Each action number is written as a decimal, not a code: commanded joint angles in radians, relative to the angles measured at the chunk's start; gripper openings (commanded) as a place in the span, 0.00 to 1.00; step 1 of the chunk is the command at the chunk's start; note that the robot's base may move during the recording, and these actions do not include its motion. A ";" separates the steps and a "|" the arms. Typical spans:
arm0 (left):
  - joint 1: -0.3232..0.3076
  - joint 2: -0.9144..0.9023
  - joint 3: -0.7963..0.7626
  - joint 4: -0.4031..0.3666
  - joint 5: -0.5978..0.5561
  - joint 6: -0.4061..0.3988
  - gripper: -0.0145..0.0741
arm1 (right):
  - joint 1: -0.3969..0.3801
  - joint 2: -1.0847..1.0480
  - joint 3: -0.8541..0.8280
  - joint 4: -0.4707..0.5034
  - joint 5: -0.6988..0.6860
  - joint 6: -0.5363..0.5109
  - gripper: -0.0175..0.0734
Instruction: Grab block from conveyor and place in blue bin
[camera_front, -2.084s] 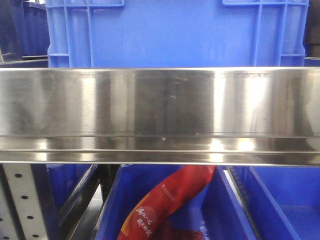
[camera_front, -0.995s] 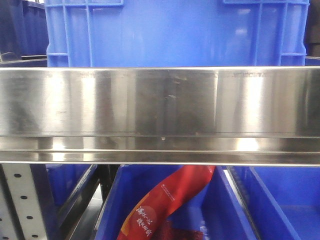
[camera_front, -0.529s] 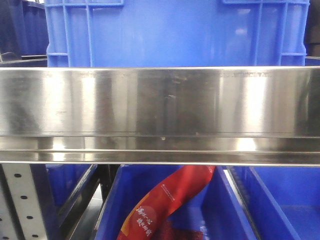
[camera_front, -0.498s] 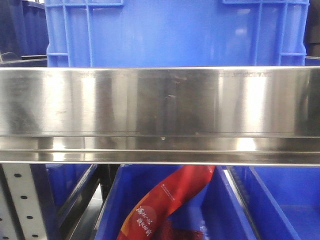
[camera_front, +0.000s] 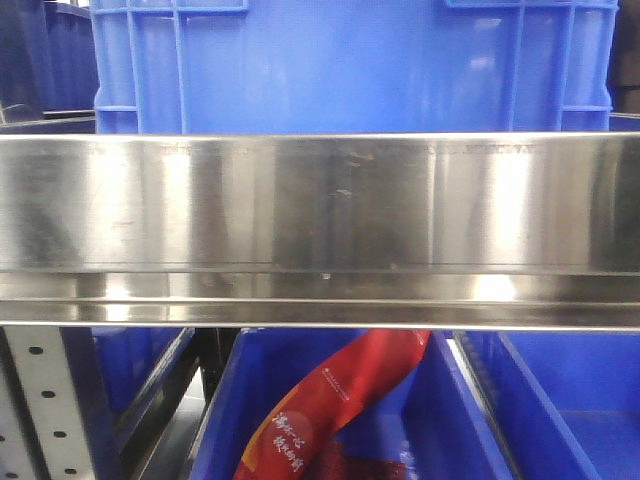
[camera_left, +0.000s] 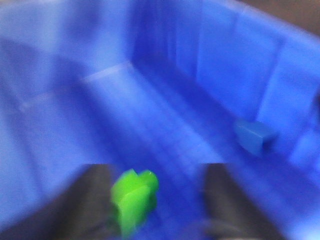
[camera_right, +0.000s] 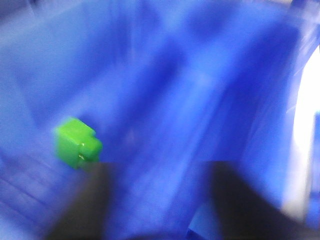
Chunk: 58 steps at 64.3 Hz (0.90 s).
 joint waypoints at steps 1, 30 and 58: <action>-0.005 -0.068 -0.011 -0.004 0.038 0.000 0.18 | 0.000 -0.067 -0.004 -0.002 -0.010 -0.002 0.23; -0.005 -0.478 0.409 0.003 -0.147 -0.007 0.04 | 0.000 -0.465 0.398 -0.015 -0.192 -0.002 0.01; -0.005 -0.877 1.012 -0.058 -0.591 -0.007 0.04 | 0.000 -0.823 0.886 -0.015 -0.405 -0.002 0.01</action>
